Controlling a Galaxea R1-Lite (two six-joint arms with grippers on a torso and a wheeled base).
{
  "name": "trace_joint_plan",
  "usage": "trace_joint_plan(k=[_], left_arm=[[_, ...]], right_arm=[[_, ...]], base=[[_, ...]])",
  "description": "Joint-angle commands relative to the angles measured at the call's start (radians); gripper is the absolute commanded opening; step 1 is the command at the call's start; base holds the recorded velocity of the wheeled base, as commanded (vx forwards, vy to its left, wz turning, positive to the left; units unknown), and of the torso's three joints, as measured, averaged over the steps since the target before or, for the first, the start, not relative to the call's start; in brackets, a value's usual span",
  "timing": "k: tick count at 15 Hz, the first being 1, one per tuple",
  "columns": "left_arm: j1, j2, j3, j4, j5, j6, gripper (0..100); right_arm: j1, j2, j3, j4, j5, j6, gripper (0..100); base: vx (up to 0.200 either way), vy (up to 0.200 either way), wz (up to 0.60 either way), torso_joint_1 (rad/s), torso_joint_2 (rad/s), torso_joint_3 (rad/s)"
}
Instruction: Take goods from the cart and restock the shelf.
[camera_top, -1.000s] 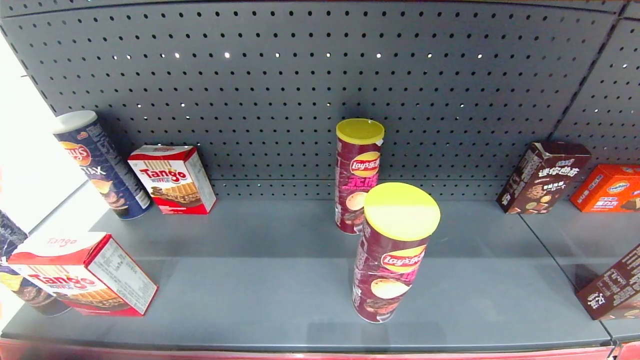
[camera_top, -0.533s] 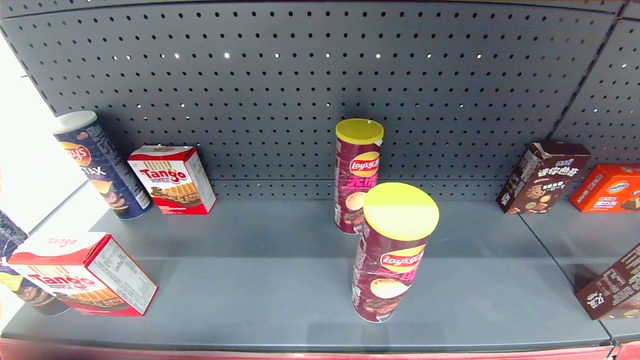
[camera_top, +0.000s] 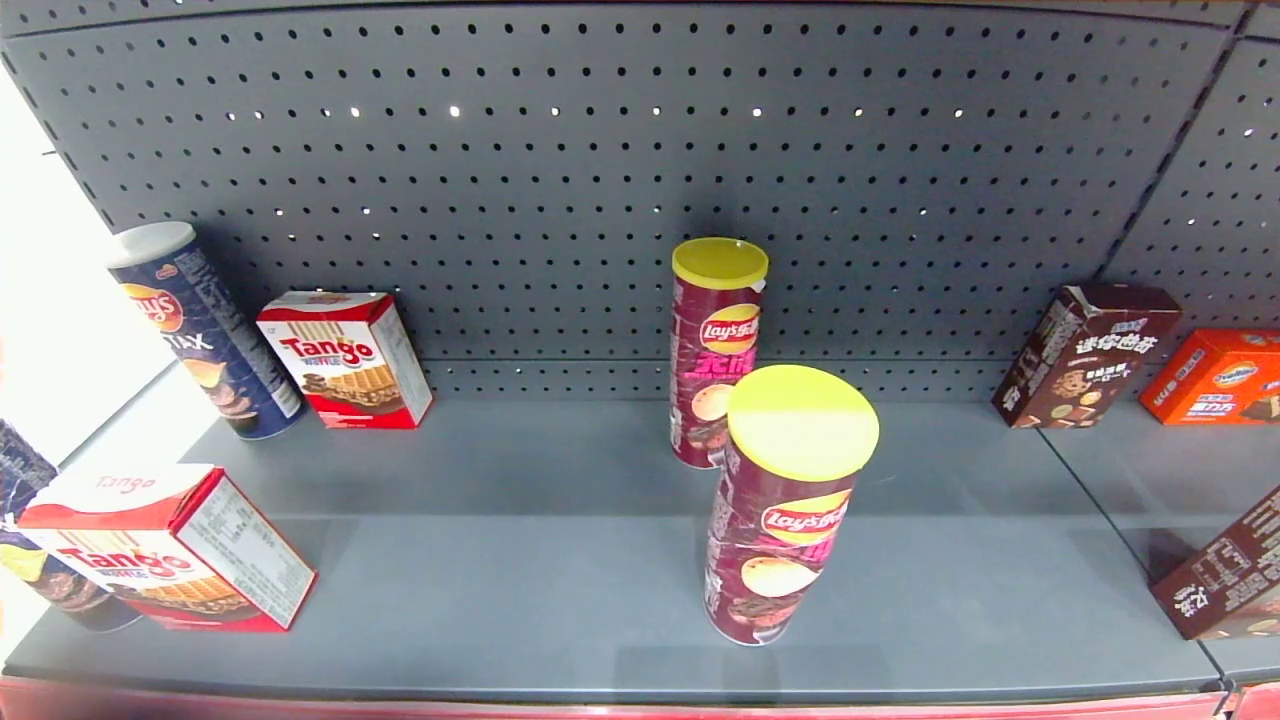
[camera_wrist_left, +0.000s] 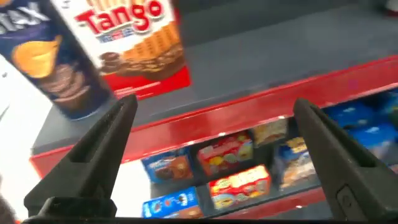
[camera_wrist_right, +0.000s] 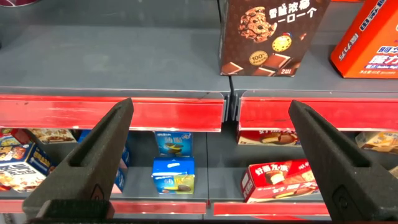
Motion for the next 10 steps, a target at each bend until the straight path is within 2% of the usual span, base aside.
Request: trace_joint_plan(k=[1, 2, 3, 5, 6, 9, 10], left_arm=[[0.002, 0.002, 0.000, 0.015, 0.195, -0.139, 100], [0.002, 0.002, 0.000, 0.055, 0.235, -0.157, 100], [0.002, 0.002, 0.000, 0.047, 0.213, -0.153, 100], [-0.001, 0.002, 0.000, 0.050, 0.054, -0.088, 100], [-0.004, 0.002, 0.000, 0.056, 0.041, -0.065, 100], [-0.001, 0.002, 0.000, 0.058, 0.057, -0.079, 100], [-0.001, 0.002, 0.000, 0.056, 0.060, -0.073, 100]], right_arm=[[0.000, 0.000, 0.000, 0.000, 0.000, 0.000, 100], [0.000, 0.000, 0.000, 0.000, 0.000, 0.000, 100], [0.000, 0.000, 0.000, 0.000, 0.000, 0.000, 100], [0.000, 0.000, 0.000, 0.000, 0.000, 0.000, 100], [0.000, 0.000, 0.000, 0.000, 0.000, 0.000, 100], [0.000, 0.000, 0.000, 0.000, 0.000, -0.002, 100], [0.000, 0.000, 0.000, 0.000, 0.000, -0.003, 100]], base=[[0.000, 0.000, 0.00, 0.000, 0.00, 0.000], [0.000, 0.000, 0.00, 0.000, 0.00, 0.000], [0.000, 0.000, 0.00, 0.000, 0.00, 0.000], [0.000, 0.000, 0.00, 0.000, 0.00, 0.000], [0.000, 0.000, 0.00, 0.000, 0.00, 0.000], [0.000, 0.000, 0.00, 0.000, 0.00, 0.000], [0.000, 0.000, 0.00, 0.000, 0.00, 0.000]])
